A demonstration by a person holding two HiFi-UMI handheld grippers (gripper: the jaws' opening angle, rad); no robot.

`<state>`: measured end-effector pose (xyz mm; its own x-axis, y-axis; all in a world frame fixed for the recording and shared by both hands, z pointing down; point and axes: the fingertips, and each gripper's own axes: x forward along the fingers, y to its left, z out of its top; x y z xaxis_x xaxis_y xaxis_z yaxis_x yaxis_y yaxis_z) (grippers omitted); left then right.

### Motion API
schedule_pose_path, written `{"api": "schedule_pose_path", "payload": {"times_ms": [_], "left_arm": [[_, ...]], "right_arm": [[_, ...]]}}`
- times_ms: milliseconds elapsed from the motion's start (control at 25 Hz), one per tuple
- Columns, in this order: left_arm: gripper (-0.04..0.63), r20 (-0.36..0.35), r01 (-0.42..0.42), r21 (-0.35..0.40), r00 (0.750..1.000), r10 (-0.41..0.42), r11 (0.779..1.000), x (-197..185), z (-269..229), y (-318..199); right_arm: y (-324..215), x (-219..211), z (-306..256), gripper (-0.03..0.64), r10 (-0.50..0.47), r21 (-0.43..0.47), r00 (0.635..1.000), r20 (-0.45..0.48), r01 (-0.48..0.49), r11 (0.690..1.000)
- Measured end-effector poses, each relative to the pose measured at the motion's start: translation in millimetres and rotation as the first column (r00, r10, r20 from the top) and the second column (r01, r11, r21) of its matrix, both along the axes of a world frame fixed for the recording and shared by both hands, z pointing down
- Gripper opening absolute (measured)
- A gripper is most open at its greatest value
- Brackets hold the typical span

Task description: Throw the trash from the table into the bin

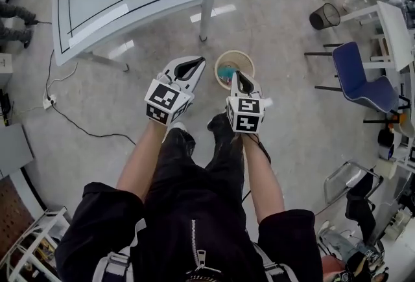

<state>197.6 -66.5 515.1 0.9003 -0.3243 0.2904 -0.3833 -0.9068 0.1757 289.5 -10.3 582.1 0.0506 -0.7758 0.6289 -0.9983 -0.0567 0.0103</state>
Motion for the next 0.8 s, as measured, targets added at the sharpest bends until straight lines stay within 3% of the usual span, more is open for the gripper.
{"api": "schedule_pose_path", "payload": {"times_ms": [160,360,560,800], "left_arm": [[0.006,-0.039,0.089,0.044,0.995,-0.087,0.995,-51.5,-54.5,-8.4],[0.006,-0.031,0.209,0.066,0.978,-0.207,0.976,-123.8,-89.4,-8.6],[0.006,-0.044,0.360,0.109,0.933,-0.358,0.926,-206.2,-116.3,-17.5],[0.006,-0.059,0.470,0.134,0.883,-0.466,0.872,-286.1,-135.2,-17.6]], "right_arm": [[-15.6,-59.8,-81.4,0.011,-0.084,0.123,0.996,0.018,0.081,0.989],[-25.6,-136.1,-146.4,0.011,-0.212,0.226,0.977,0.028,0.201,0.953],[-43.6,-215.4,-180.3,0.011,-0.354,0.295,0.935,0.018,0.333,0.896],[-54.9,-294.5,-208.6,0.009,-0.456,0.356,0.890,0.005,0.424,0.833]]}}
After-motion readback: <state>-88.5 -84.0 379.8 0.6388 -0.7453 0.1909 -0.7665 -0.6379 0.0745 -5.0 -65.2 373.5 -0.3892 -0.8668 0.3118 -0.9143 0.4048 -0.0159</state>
